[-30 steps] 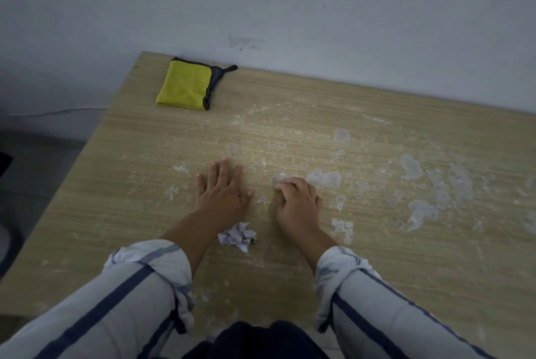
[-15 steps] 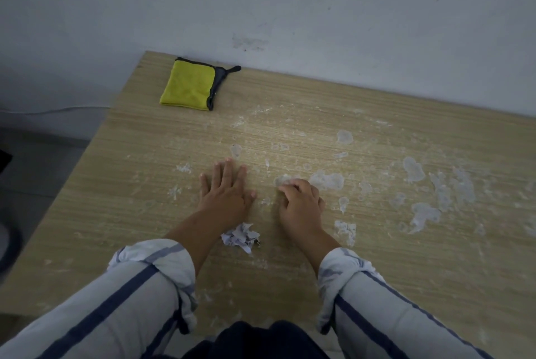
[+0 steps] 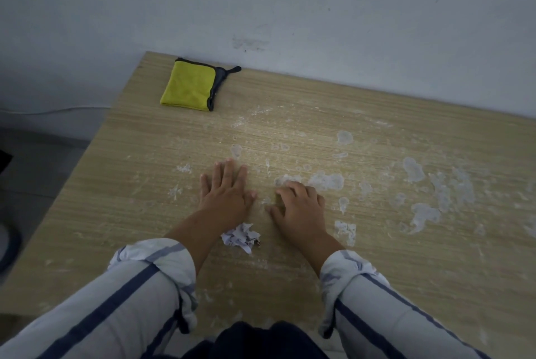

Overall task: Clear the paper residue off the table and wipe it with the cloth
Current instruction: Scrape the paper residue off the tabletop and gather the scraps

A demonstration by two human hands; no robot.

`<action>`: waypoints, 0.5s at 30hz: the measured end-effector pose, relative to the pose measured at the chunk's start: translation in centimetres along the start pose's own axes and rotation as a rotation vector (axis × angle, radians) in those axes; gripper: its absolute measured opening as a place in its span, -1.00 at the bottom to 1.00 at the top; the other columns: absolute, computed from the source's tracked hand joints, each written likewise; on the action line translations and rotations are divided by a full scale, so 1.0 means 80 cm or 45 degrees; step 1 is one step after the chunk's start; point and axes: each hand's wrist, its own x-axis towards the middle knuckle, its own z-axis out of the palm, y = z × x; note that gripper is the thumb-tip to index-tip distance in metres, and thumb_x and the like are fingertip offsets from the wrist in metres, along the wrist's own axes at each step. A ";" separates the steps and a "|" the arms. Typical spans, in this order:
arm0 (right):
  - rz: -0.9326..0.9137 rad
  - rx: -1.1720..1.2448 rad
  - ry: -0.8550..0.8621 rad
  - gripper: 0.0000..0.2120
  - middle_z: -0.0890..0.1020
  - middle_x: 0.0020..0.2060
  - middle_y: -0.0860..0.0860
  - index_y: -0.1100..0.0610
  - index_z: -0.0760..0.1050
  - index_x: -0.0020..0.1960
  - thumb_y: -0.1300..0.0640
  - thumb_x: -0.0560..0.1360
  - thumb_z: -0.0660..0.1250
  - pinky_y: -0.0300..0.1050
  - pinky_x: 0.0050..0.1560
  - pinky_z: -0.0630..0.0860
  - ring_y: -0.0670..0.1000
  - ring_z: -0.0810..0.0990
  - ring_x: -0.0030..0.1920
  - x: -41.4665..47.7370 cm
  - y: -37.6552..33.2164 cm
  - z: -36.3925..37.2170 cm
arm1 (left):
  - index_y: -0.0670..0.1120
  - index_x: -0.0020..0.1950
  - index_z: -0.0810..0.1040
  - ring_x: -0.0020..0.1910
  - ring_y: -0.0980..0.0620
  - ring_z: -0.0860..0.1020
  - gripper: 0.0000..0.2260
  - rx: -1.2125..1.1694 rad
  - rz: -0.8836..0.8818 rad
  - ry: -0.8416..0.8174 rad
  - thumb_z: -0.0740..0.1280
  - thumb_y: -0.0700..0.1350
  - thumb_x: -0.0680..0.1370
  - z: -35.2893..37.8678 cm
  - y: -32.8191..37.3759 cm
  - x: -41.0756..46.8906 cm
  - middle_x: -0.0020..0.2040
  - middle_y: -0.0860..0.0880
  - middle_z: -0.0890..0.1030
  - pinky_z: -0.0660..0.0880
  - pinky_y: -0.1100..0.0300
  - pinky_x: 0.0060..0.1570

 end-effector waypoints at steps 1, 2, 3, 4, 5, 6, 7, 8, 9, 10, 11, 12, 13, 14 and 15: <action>0.013 0.019 0.011 -0.59 0.39 0.34 0.01 0.00 0.42 0.28 -0.17 0.51 0.18 0.09 0.28 0.22 0.13 0.30 0.32 0.000 -0.002 0.001 | 0.05 0.54 -0.16 0.50 -0.14 -0.31 -0.41 0.000 0.000 0.000 -0.07 0.23 0.59 0.000 0.000 0.000 0.55 -0.09 -0.25 -0.30 -0.17 0.41; 0.035 0.051 0.024 -0.62 0.40 0.33 0.01 0.00 0.45 0.25 -0.14 0.51 0.19 0.08 0.27 0.22 0.13 0.31 0.31 0.000 -0.003 0.001 | 0.05 0.54 -0.17 0.50 -0.14 -0.31 -0.41 0.000 0.000 -0.001 -0.07 0.23 0.59 0.000 0.000 0.000 0.55 -0.09 -0.25 -0.30 -0.17 0.41; 0.063 0.095 0.040 -0.67 0.41 0.30 0.00 0.00 0.47 0.21 -0.11 0.51 0.20 0.07 0.26 0.21 0.12 0.31 0.30 0.000 -0.005 0.001 | 0.05 0.54 -0.17 0.50 -0.14 -0.31 -0.41 -0.001 0.000 -0.001 -0.07 0.23 0.59 0.000 0.000 0.000 0.55 -0.09 -0.25 -0.30 -0.17 0.42; 0.095 0.142 0.054 -0.71 0.42 0.28 -0.01 0.00 0.50 0.17 -0.08 0.51 0.22 0.05 0.25 0.21 0.11 0.31 0.28 0.001 -0.007 0.001 | 0.05 0.54 -0.17 0.50 -0.14 -0.31 -0.41 -0.002 -0.001 0.000 -0.07 0.23 0.59 0.000 0.000 0.001 0.55 -0.09 -0.25 -0.29 -0.17 0.42; 0.132 0.185 0.061 -0.75 0.43 0.25 -0.03 0.01 0.51 0.12 -0.05 0.50 0.24 0.04 0.23 0.20 0.10 0.30 0.26 0.002 -0.009 0.001 | 0.05 0.54 -0.17 0.50 -0.14 -0.31 -0.41 -0.003 -0.002 0.000 -0.07 0.23 0.59 0.000 0.000 0.000 0.55 -0.09 -0.25 -0.29 -0.17 0.42; 0.171 0.224 0.059 -0.78 0.42 0.23 -0.04 0.01 0.52 0.08 -0.04 0.48 0.26 0.02 0.22 0.19 0.09 0.30 0.25 0.004 -0.011 0.000 | 0.05 0.54 -0.17 0.50 -0.14 -0.31 -0.41 -0.005 -0.003 -0.001 -0.07 0.23 0.59 0.000 0.000 0.000 0.55 -0.09 -0.25 -0.30 -0.17 0.42; 0.210 0.265 0.049 -0.79 0.41 0.22 -0.05 0.01 0.53 0.05 -0.04 0.47 0.28 0.02 0.22 0.19 0.08 0.29 0.25 0.006 -0.013 -0.001 | 0.05 0.54 -0.17 0.50 -0.14 -0.31 -0.41 -0.007 -0.003 -0.003 -0.07 0.23 0.59 0.000 0.000 0.000 0.55 -0.09 -0.25 -0.30 -0.17 0.42; 0.246 0.308 0.031 -0.80 0.41 0.21 -0.06 0.01 0.53 0.03 -0.03 0.45 0.30 0.02 0.22 0.19 0.07 0.27 0.25 0.008 -0.013 -0.001 | 0.05 0.54 -0.17 0.50 -0.14 -0.31 -0.41 -0.009 -0.005 -0.004 -0.06 0.23 0.59 0.000 0.000 0.000 0.55 -0.09 -0.25 -0.30 -0.17 0.42; 0.274 0.347 0.015 -0.81 0.40 0.21 -0.07 0.00 0.54 0.02 -0.03 0.44 0.32 0.03 0.23 0.18 0.06 0.27 0.26 0.010 -0.014 -0.002 | 0.05 0.54 -0.17 0.50 -0.13 -0.30 -0.41 -0.010 -0.008 -0.003 -0.06 0.22 0.59 0.000 0.000 0.000 0.55 -0.09 -0.25 -0.29 -0.17 0.42; 0.292 0.377 0.005 -0.82 0.40 0.20 -0.07 0.00 0.54 0.00 -0.03 0.43 0.33 0.03 0.23 0.19 0.06 0.26 0.25 0.012 -0.014 -0.002 | 0.05 0.54 -0.17 0.50 -0.13 -0.30 -0.41 -0.010 -0.010 -0.001 -0.06 0.22 0.59 0.000 0.000 0.000 0.55 -0.09 -0.25 -0.29 -0.17 0.43; 0.305 0.398 0.003 -0.84 0.40 0.19 -0.08 -0.01 0.55 -0.02 -0.02 0.43 0.33 0.03 0.23 0.19 0.05 0.26 0.25 0.013 -0.014 -0.002 | 0.05 0.54 -0.17 0.50 -0.13 -0.30 -0.42 -0.009 -0.012 -0.001 -0.06 0.22 0.59 0.000 0.000 0.000 0.55 -0.09 -0.24 -0.29 -0.17 0.43; 0.317 0.418 0.009 -0.87 0.40 0.18 -0.09 -0.01 0.56 -0.04 0.00 0.44 0.32 0.03 0.22 0.19 0.05 0.26 0.25 0.013 -0.014 -0.002 | 0.05 0.54 -0.17 0.50 -0.13 -0.30 -0.41 -0.006 -0.014 -0.002 -0.06 0.22 0.59 0.000 0.001 0.000 0.55 -0.09 -0.25 -0.29 -0.17 0.43; 0.331 0.443 0.020 -0.89 0.41 0.17 -0.09 -0.01 0.56 -0.06 0.02 0.45 0.31 0.02 0.22 0.19 0.05 0.27 0.24 0.013 -0.014 -0.002 | 0.05 0.54 -0.17 0.50 -0.13 -0.30 -0.41 -0.002 -0.016 -0.005 -0.06 0.22 0.59 -0.001 0.001 0.000 0.55 -0.09 -0.25 -0.29 -0.17 0.43; 0.347 0.471 0.033 -0.91 0.42 0.16 -0.09 -0.01 0.57 -0.09 0.03 0.46 0.30 0.02 0.22 0.19 0.05 0.28 0.24 0.014 -0.014 -0.003 | 0.05 0.54 -0.17 0.50 -0.13 -0.30 -0.41 0.000 -0.016 -0.007 -0.06 0.22 0.59 -0.001 0.001 0.000 0.55 -0.09 -0.25 -0.29 -0.17 0.43; 0.362 0.500 0.041 -0.91 0.43 0.15 -0.09 -0.01 0.57 -0.11 0.04 0.47 0.29 0.01 0.21 0.19 0.05 0.29 0.24 0.014 -0.015 -0.004 | 0.05 0.54 -0.17 0.50 -0.13 -0.30 -0.41 0.001 -0.016 -0.009 -0.06 0.22 0.59 -0.001 0.001 0.000 0.55 -0.09 -0.25 -0.29 -0.17 0.43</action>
